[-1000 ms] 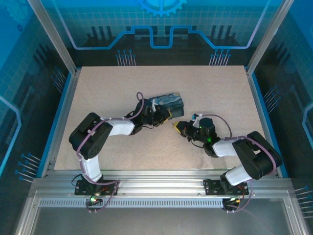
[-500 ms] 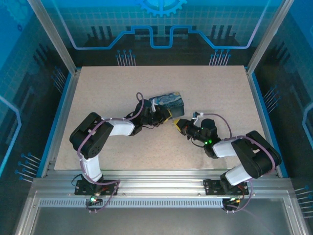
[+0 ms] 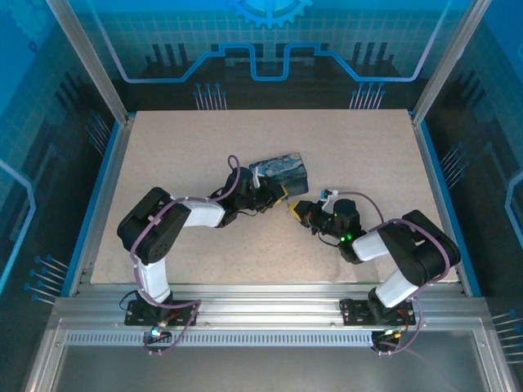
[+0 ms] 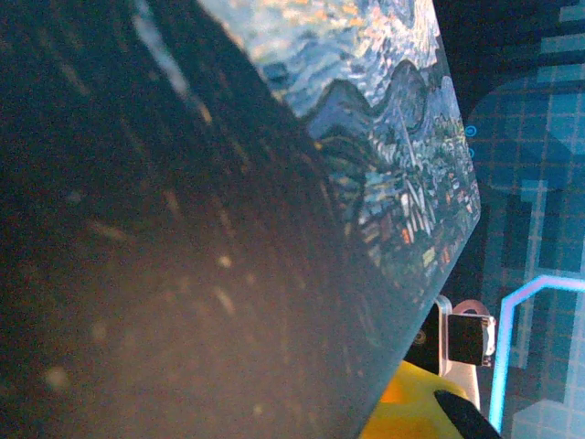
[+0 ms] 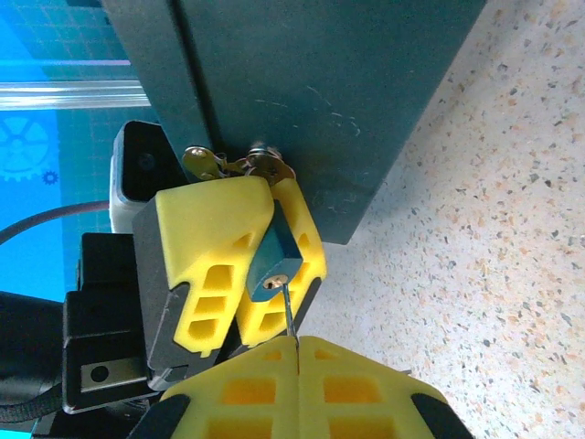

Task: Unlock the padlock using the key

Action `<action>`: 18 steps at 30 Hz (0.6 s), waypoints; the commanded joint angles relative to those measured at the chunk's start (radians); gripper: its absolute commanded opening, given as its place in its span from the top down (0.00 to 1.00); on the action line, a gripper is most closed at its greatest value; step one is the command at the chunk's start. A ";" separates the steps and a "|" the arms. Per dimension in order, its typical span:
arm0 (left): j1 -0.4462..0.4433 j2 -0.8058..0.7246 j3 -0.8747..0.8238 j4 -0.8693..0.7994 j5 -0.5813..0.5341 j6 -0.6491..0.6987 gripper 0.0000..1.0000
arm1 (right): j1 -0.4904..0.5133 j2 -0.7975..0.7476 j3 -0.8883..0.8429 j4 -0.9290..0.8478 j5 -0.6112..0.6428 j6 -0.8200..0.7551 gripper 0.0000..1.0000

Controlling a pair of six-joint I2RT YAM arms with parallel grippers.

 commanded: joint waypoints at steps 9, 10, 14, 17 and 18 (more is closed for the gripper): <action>0.007 0.013 -0.011 0.063 0.031 -0.023 1.00 | 0.013 0.027 0.023 0.054 0.008 0.004 1.00; 0.005 0.013 -0.011 0.063 0.031 -0.024 1.00 | 0.012 0.030 0.025 0.056 0.007 0.005 1.00; 0.007 0.012 -0.013 0.063 0.033 -0.025 1.00 | 0.012 0.032 0.031 0.061 0.006 0.004 1.00; 0.006 0.012 -0.016 0.063 0.034 -0.024 1.00 | 0.012 0.028 0.032 0.064 0.005 0.004 1.00; 0.007 0.012 -0.016 0.064 0.034 -0.026 1.00 | 0.013 0.026 0.032 0.062 0.005 0.002 1.00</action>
